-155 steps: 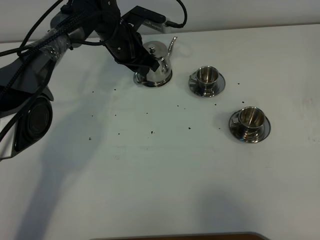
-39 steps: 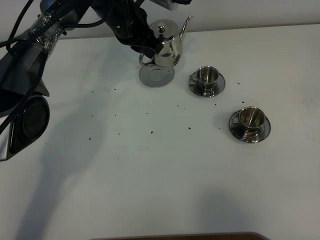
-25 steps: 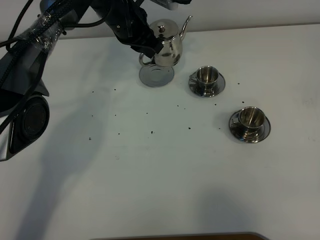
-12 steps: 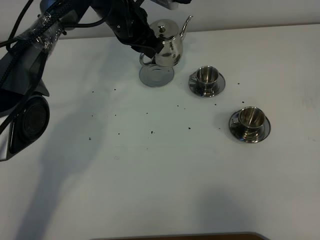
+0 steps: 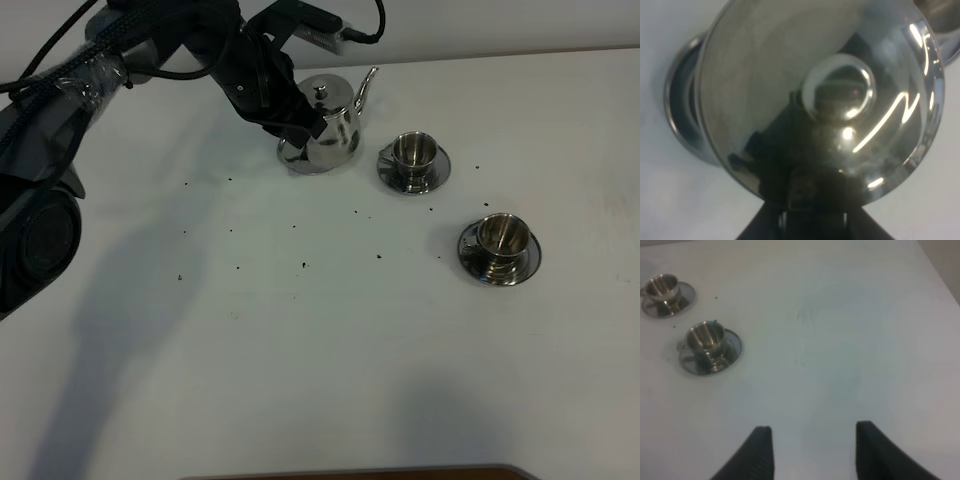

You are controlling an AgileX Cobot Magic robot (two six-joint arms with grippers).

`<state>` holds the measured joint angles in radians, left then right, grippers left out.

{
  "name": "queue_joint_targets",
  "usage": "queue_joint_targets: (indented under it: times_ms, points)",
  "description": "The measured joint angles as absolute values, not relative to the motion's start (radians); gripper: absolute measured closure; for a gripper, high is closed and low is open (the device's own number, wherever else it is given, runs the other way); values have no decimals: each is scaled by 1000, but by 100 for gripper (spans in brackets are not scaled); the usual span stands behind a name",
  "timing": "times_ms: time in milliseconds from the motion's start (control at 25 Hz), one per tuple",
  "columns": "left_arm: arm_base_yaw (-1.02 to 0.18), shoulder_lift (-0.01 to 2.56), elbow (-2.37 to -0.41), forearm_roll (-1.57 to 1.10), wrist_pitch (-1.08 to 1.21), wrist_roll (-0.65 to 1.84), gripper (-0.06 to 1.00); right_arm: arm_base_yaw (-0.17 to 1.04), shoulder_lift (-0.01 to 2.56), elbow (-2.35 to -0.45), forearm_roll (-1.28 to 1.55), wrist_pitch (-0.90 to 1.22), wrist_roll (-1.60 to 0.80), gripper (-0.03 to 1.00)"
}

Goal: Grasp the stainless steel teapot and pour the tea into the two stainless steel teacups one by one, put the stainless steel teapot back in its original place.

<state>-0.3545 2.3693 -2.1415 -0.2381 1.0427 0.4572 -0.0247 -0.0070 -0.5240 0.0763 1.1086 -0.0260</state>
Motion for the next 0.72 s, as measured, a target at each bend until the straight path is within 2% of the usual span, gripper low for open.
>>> queue_joint_targets:
  times_ms: [240, 720]
  points:
    - [-357, 2289, -2043, -244, 1007, 498, 69, -25, -7, -524, 76, 1109, -25, 58]
    - [-360, 2255, -2040, -262, 1090, 777, 69, -25, -7, -524, 76, 1109, -26, 58]
